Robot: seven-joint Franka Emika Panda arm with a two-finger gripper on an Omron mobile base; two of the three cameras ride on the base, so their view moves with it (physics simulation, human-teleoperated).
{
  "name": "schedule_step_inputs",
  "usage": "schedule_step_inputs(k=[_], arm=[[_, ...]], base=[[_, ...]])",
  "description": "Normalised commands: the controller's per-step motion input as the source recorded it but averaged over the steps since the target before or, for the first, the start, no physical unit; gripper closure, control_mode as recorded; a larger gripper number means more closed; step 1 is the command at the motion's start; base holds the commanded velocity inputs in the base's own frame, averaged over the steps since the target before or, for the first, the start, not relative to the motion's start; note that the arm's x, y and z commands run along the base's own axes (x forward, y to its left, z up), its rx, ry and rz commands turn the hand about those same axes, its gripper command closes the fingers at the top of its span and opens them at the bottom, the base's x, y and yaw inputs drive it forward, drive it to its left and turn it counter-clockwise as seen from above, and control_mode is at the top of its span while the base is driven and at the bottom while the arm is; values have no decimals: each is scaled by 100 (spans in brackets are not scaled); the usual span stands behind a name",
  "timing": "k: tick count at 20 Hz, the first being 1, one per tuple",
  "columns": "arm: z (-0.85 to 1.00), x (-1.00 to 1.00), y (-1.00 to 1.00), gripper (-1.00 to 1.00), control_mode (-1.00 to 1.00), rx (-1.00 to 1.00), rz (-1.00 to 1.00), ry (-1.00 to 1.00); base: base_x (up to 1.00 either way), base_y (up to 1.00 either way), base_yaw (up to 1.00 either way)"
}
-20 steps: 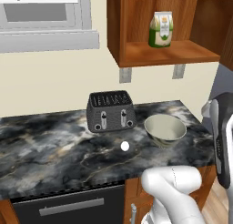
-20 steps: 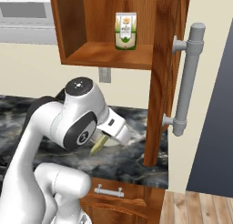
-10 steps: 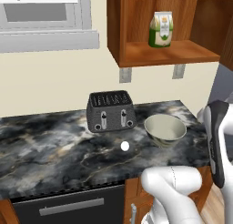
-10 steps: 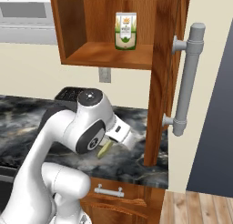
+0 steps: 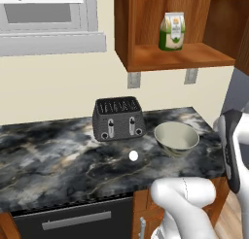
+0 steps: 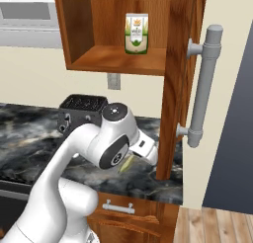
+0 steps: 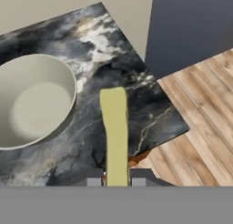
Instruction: Pick the egg and butter from the fridge and place them by the bowl for mixing.
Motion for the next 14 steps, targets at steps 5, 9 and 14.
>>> schedule_step_inputs(k=[5, 9, 14], arm=[[-7, 25, -29, 100, -100, 0, 0, 9], [-18, 22, -31, 100, -100, 0, 0, 4], [-30, 20, -33, 100, -100, 1, 0, 7]], base=[[0, 0, 0], [0, 0, 0], [0, 0, 0]])
